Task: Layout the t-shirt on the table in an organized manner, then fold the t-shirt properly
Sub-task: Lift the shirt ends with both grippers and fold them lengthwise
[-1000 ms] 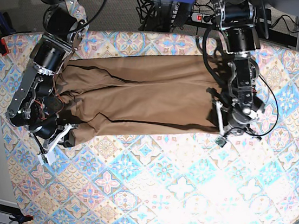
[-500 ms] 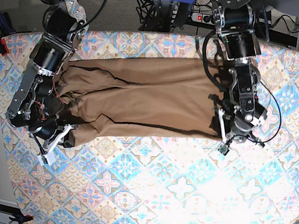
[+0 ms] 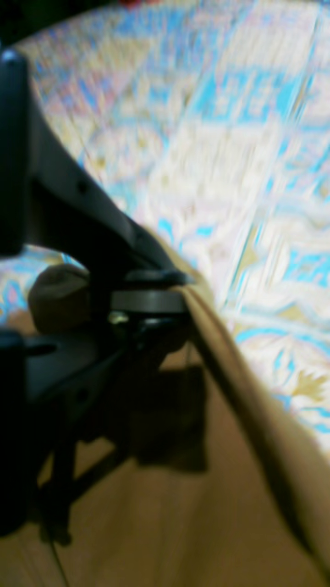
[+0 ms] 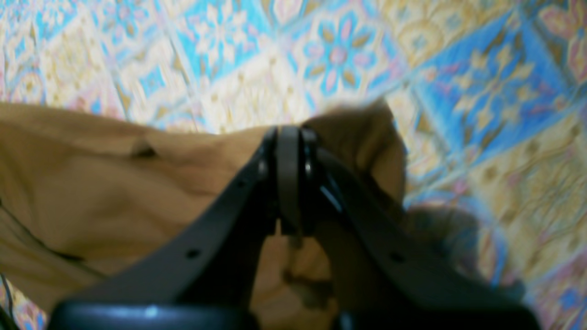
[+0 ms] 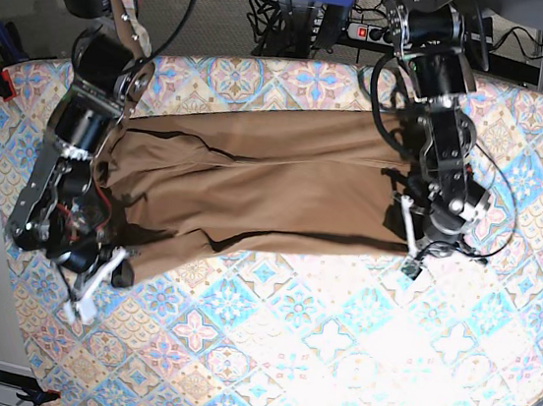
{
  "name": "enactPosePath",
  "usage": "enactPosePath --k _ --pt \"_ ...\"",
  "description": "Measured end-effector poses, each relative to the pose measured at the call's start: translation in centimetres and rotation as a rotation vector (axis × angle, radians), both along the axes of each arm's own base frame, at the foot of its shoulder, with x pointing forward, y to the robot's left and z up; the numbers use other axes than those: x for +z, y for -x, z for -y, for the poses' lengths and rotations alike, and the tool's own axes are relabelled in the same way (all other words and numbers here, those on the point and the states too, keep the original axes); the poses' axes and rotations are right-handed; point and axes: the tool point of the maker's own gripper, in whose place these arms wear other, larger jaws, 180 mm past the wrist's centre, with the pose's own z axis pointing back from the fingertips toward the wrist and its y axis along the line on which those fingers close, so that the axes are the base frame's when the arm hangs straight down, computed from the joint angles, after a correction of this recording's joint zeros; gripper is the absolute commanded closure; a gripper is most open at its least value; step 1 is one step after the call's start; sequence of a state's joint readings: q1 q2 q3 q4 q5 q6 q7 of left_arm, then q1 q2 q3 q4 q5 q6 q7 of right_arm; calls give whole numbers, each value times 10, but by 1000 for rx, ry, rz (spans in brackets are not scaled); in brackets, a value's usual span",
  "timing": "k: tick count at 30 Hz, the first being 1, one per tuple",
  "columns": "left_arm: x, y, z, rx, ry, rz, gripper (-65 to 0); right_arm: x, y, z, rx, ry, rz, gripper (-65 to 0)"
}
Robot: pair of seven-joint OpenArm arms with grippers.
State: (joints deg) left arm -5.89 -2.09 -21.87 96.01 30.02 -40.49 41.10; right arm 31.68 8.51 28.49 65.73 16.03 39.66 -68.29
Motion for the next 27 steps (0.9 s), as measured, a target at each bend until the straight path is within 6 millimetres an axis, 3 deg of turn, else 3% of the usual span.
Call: enactPosePath --k 2,4,8,13,14,18,20,23,27 --pt "14 4 -2 -2 -25 37 0 13 -7 -1 -2 -9 42 0" --pt "18 8 -3 -3 -38 47 0 13 -7 -1 -1 -12 43 0" --pt "16 14 -2 -7 -40 43 0 -11 9 0 -2 -6 -15 0" --pt "11 32 -5 -2 -56 21 0 -60 50 1 2 14 -152 0" --pt "12 36 -5 -3 -61 22 0 -57 50 4 0 31 -144 0" --pt "6 44 -5 -4 -62 2 0 -13 29 8 -6 50 -10 0" --pt "6 44 -5 -4 -62 3 0 -13 36 7 -1 58 -6 0" --pt "8 43 -6 0 -67 7 0 -35 62 21 -28 111 -97 0" --pt "19 45 -14 7 -129 21 0 -8 56 44 -92 115 -37 0"
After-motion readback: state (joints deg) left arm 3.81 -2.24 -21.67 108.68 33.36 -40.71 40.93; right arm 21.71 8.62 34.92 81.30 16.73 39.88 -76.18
